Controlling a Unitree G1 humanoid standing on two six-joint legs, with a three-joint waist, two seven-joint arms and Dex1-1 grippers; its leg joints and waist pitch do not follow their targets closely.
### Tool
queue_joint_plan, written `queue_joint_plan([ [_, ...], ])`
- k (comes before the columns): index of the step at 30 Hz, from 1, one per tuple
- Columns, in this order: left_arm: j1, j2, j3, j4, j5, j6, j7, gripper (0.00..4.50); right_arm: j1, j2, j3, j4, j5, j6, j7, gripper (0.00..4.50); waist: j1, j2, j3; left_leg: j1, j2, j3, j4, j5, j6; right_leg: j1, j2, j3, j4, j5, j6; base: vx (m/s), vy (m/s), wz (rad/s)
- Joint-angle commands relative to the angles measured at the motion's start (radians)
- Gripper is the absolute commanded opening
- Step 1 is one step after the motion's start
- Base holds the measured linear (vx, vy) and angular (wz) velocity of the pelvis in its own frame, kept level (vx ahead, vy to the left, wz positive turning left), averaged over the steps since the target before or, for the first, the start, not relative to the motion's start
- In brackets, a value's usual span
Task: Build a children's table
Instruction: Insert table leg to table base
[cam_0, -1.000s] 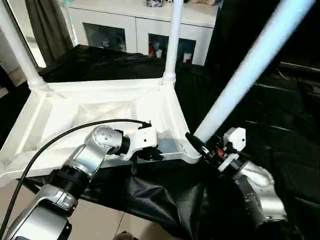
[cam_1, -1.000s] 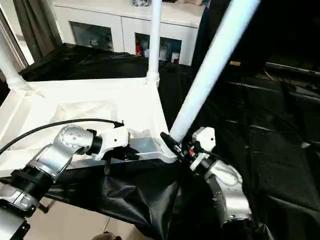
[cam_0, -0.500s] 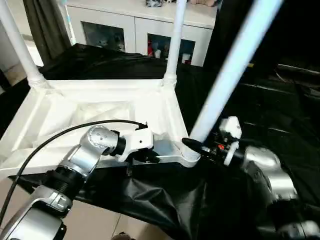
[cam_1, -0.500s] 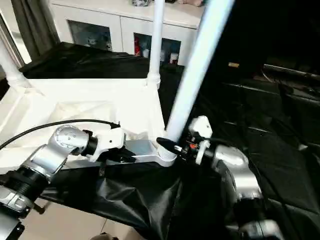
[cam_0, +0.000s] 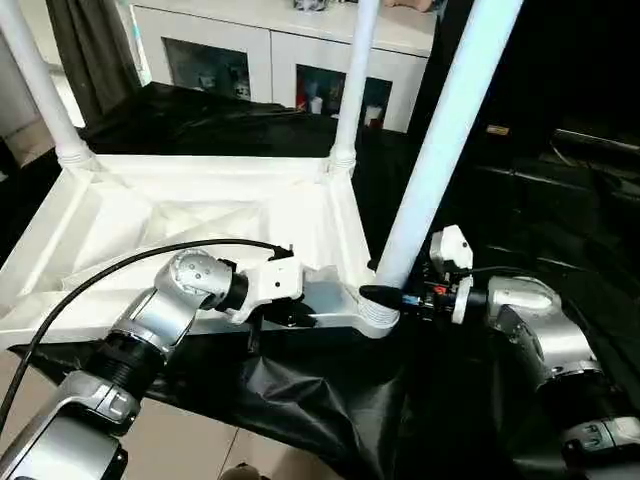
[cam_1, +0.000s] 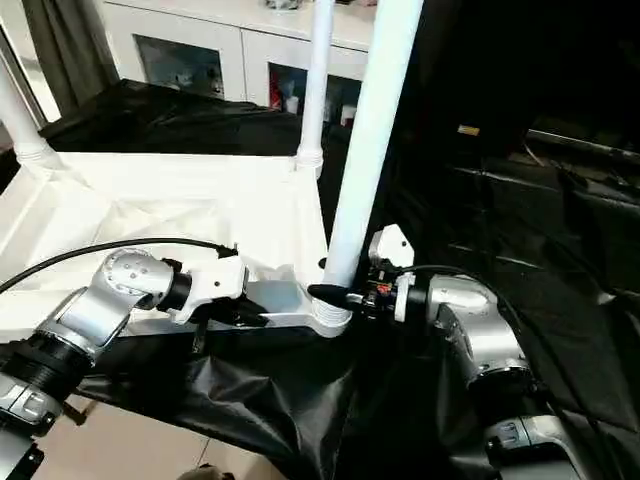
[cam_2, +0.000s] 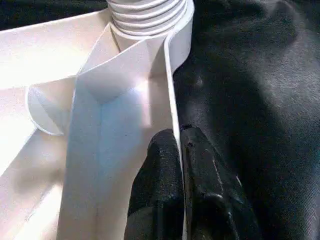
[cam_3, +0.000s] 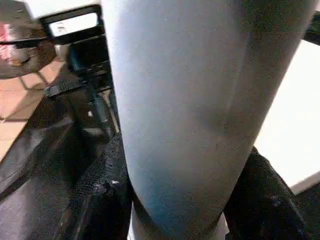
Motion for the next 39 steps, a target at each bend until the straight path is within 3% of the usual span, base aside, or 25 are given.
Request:
queue_joint_plan([
  [1,0.003,0.004,-0.029,-0.01,0.01,-0.024,-0.027,0.0,0.061,-0.004,0.106,0.065,-0.066,0.033,0.053,1.89,0.0,0.006,-0.032,0.029,0.067,-0.02,-0.083,-0.302,0.014,0.008,-0.058,0.025,-0.068,-0.056,-0.248,0.0,0.0,0.0],
  [12,-0.018,-0.023,-0.009,0.015,0.007,0.007,0.005,0.0,0.056,0.036,0.074,0.117,-0.079,-0.001,-0.003,1.89,-0.003,0.011,-0.024,0.03,0.069,-0.023,-0.094,-0.378,-0.017,0.003,-0.061,0.028,-0.078,-0.141,-0.24,0.0,0.0,0.0],
  [14,-0.037,-0.045,0.01,0.039,0.017,0.051,0.068,0.0,0.04,0.069,0.035,0.165,-0.085,-0.021,-0.103,1.89,-0.005,0.011,-0.018,0.031,0.069,-0.025,-0.099,-0.422,-0.028,-0.001,-0.065,0.031,-0.086,-0.22,-0.231,0.0,0.0,0.0],
  [15,-0.043,-0.051,0.014,0.045,0.02,0.069,0.085,0.0,0.033,0.078,0.026,0.183,-0.093,-0.029,-0.145,1.89,-0.008,0.013,-0.008,0.04,0.068,-0.027,-0.102,-0.498,-0.05,-0.013,-0.068,0.034,-0.098,-0.343,-0.213,0.0,0.0,0.0],
  [16,-0.053,-0.061,0.022,0.055,0.024,0.094,0.112,0.0,0.019,0.092,0.012,0.219,-0.115,-0.043,-0.228,1.89,-0.011,0.009,-0.005,0.046,0.067,-0.035,-0.104,-0.553,-0.068,-0.016,-0.075,0.037,-0.108,-0.469,-0.185,0.0,0.0,0.0],
  [19,-0.073,-0.086,0.035,0.073,0.023,0.141,0.152,0.0,-0.005,0.118,-0.015,0.274,-0.13,-0.053,-0.353,1.89,-0.017,0.01,-0.003,0.044,0.067,-0.052,-0.114,-0.605,-0.088,-0.018,-0.081,0.033,-0.121,-0.611,-0.124,-0.041,-0.001,-0.06],
  [20,-0.096,-0.113,0.044,0.09,0.029,0.191,0.197,0.0,-0.031,0.149,-0.05,0.325,-0.13,-0.049,-0.478,1.89,-0.02,0.008,-0.003,0.044,0.068,-0.054,-0.115,-0.606,-0.093,-0.018,-0.081,0.032,-0.12,-0.611,-0.12,-0.067,0.012,-0.13],
  [21,-0.115,-0.137,0.05,0.11,0.038,0.226,0.239,0.0,-0.05,0.175,-0.076,0.359,-0.125,-0.041,-0.571,1.89,-0.024,0.015,-0.001,0.049,0.066,-0.056,-0.117,-0.625,-0.104,-0.026,-0.08,0.03,-0.123,-0.612,-0.125,-0.1,0.024,-0.21],
  [24,-0.152,-0.183,0.052,0.155,0.062,0.272,0.317,0.0,-0.084,0.217,-0.097,0.41,-0.138,-0.037,-0.722,1.88,-0.045,0.019,-0.004,0.036,0.063,-0.063,-0.125,-0.654,-0.122,-0.017,-0.069,0.016,-0.117,-0.515,-0.132,-0.06,0.038,-0.16],
  [25,-0.167,-0.207,0.056,0.176,0.07,0.295,0.358,0.0,-0.098,0.237,-0.106,0.428,-0.14,-0.038,-0.781,1.88,-0.048,0.025,-0.004,0.036,0.062,-0.062,-0.126,-0.665,-0.125,-0.017,-0.066,0.013,-0.116,-0.473,-0.137,-0.051,0.057,-0.18],
  [27,-0.217,-0.296,0.08,0.246,0.081,0.377,0.507,0.0,-0.139,0.307,-0.142,0.478,-0.124,-0.025,-0.942,1.88,-0.052,0.025,-0.003,0.043,0.059,-0.057,-0.124,-0.682,-0.127,-0.025,-0.065,0.012,-0.121,-0.455,-0.145,-0.018,0.029,-0.07],
  [29,-0.232,-0.332,0.084,0.27,0.082,0.392,0.552,0.0,-0.154,0.333,-0.144,0.496,-0.123,-0.017,-0.99,1.88,-0.049,0.023,0.002,0.058,0.057,-0.052,-0.118,-0.704,-0.115,-0.039,-0.066,0.016,-0.133,-0.48,-0.137,0.0,0.0,0.0],
  [32,-0.248,-0.381,0.075,0.303,0.105,0.407,0.618,0.0,-0.183,0.377,-0.148,0.534,-0.132,-0.024,-1.052,1.88,-0.048,0.026,0.004,0.049,0.056,-0.055,-0.121,-0.697,-0.099,-0.033,-0.069,0.017,-0.138,-0.499,-0.12,0.0,0.0,0.0],
  [34,-0.256,-0.405,0.076,0.321,0.106,0.415,0.642,0.0,-0.202,0.399,-0.161,0.558,-0.13,-0.028,-1.08,1.88,-0.045,0.028,0.005,0.058,0.057,-0.055,-0.121,-0.719,-0.103,-0.039,-0.067,0.016,-0.142,-0.506,-0.111,0.0,0.0,0.0],
  [36,-0.258,-0.409,0.077,0.326,0.105,0.417,0.644,0.0,-0.207,0.402,-0.161,0.564,-0.134,-0.032,-1.085,1.88,-0.045,0.029,0.004,0.055,0.056,-0.056,-0.124,-0.726,-0.1,-0.033,-0.066,0.012,-0.144,-0.494,-0.104,0.0,0.0,0.0],
  [39,-0.268,-0.409,0.078,0.35,0.111,0.415,0.651,0.0,-0.223,0.409,-0.16,0.585,-0.15,-0.036,-1.101,1.88,-0.047,0.028,0.007,0.056,0.055,-0.057,-0.128,-0.751,-0.102,-0.037,-0.064,0.01,-0.147,-0.498,-0.098,0.0,0.0,0.0],
])
